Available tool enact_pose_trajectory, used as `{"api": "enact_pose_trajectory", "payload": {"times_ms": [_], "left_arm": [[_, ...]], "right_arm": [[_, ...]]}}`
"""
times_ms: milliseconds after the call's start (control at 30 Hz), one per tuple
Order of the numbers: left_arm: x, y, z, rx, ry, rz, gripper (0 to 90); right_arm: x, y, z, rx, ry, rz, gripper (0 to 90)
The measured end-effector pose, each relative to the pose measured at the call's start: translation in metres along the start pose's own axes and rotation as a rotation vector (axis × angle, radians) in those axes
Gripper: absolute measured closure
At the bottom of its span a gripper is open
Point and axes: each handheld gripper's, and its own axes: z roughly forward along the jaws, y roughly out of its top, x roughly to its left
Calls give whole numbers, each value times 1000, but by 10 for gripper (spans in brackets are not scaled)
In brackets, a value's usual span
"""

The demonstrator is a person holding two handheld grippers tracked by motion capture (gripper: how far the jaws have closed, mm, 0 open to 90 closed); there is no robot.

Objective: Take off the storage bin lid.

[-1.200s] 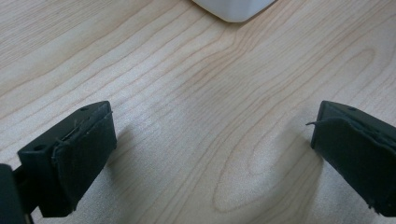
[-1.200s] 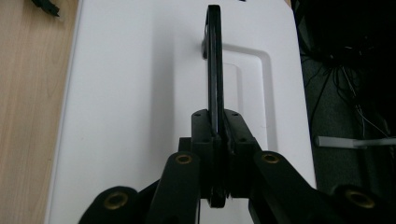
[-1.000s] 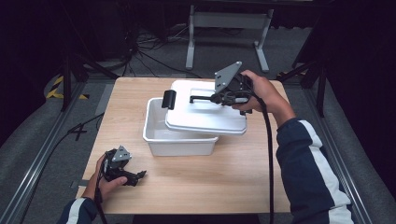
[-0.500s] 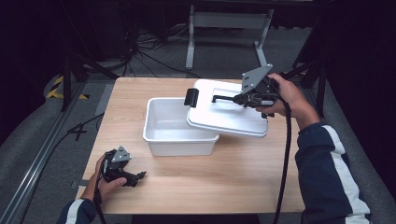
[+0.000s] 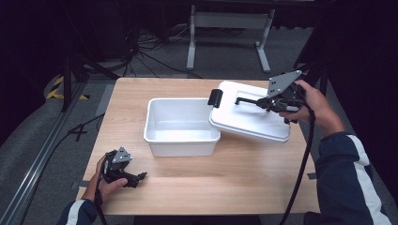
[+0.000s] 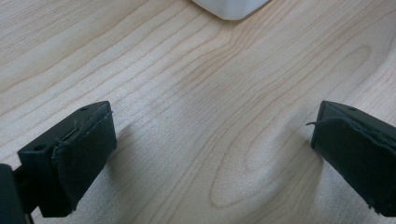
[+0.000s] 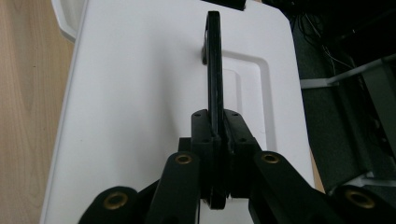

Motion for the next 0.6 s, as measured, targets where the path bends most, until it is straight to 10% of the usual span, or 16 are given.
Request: {"api": "enact_pose_trajectory", "payload": {"times_ms": [600], "left_arm": [[0,0,0,-1,-1,1,5]], "right_arm": [[-1,-58,7,25,-19,100,848]]}}
